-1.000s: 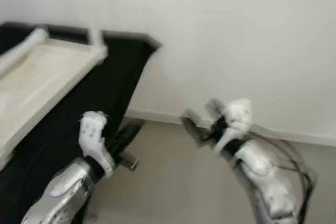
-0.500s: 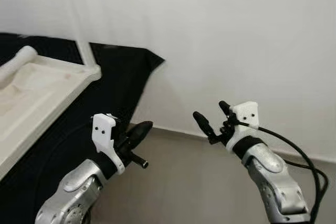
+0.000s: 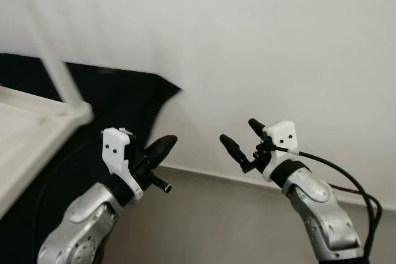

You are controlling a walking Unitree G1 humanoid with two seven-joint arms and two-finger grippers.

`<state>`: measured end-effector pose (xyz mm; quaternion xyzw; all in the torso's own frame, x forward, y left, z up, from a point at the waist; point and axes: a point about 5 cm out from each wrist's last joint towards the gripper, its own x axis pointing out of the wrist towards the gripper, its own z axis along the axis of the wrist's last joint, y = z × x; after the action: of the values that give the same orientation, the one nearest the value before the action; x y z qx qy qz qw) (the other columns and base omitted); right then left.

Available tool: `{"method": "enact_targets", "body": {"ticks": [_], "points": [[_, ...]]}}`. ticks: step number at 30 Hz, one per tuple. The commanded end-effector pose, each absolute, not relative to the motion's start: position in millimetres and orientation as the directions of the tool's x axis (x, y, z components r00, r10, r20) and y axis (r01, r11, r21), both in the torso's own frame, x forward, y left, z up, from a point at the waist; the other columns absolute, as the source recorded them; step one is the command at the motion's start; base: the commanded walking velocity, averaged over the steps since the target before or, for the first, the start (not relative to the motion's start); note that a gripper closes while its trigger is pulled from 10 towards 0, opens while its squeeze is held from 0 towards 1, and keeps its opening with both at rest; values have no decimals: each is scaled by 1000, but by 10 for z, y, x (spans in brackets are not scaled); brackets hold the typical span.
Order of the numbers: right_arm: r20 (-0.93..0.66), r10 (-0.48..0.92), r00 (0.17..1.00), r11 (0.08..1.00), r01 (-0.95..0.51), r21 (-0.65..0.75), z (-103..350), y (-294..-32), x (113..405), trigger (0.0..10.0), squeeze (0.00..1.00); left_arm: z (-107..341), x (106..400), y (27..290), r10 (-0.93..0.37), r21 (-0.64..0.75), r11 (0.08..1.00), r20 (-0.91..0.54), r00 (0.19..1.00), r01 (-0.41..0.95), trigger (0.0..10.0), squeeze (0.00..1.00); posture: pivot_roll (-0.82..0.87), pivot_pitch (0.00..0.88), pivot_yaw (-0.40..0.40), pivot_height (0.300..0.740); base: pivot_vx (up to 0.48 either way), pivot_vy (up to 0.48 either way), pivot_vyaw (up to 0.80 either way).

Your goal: Building children table

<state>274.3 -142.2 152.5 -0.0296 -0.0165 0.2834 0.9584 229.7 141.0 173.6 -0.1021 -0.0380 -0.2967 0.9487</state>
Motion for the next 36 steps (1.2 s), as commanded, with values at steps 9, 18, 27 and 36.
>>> {"method": "enact_targets", "body": {"ticks": [9,18,27,36], "points": [[-15,626,780,778,-625,-67,1465,-1379,2710,10000,0,1691,2285,1389,-556,-179,802,122,822,570,10000,0,11,84,-52,740,0,-290,800],[-29,653,756,752,-653,-85,1455,-1364,2707,10000,0,1694,2289,1389,-559,-193,796,132,819,574,10000,0,10,81,-57,740,0,0,800],[-29,654,756,752,-654,-83,1452,-1357,2706,10000,0,1690,2281,1393,-567,-187,792,128,814,581,10000,0,6,83,-48,740,0,0,800],[-30,650,760,756,-650,-83,1446,-1360,2715,10000,0,1690,2283,1400,-557,-192,797,130,820,572,10000,0,8,83,-48,740,0,0,800]]}}
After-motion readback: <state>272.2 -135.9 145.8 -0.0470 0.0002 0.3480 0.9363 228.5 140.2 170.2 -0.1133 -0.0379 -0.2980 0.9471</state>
